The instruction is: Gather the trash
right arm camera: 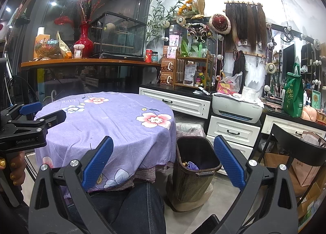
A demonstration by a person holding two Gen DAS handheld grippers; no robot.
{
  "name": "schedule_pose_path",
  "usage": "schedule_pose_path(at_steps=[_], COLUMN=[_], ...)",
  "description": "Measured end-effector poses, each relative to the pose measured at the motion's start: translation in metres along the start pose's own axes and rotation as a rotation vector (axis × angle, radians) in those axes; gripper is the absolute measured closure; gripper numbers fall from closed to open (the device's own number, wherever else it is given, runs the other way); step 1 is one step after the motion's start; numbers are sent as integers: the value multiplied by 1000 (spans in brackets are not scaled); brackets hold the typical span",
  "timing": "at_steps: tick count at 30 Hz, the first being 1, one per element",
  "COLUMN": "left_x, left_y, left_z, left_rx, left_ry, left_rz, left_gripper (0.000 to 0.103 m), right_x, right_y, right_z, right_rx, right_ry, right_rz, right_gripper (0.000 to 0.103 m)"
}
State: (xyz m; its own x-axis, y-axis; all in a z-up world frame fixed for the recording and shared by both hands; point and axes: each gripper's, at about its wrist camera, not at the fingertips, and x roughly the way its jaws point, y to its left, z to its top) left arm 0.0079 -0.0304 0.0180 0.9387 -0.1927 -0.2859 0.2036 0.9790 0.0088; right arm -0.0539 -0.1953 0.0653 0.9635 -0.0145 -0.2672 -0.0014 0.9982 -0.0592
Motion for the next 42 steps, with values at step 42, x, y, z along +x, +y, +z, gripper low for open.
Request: schedule_pose_path(at_steps=[42], left_x=[0], left_y=[-3], left_z=[-1], left_rx=[0], left_ry=[2], left_rz=[-2], left_gripper=[5], right_x=[0], right_y=[4], right_z=[-2], right_rx=[-1], right_ry=[2], right_rz=[1], right_gripper=[6])
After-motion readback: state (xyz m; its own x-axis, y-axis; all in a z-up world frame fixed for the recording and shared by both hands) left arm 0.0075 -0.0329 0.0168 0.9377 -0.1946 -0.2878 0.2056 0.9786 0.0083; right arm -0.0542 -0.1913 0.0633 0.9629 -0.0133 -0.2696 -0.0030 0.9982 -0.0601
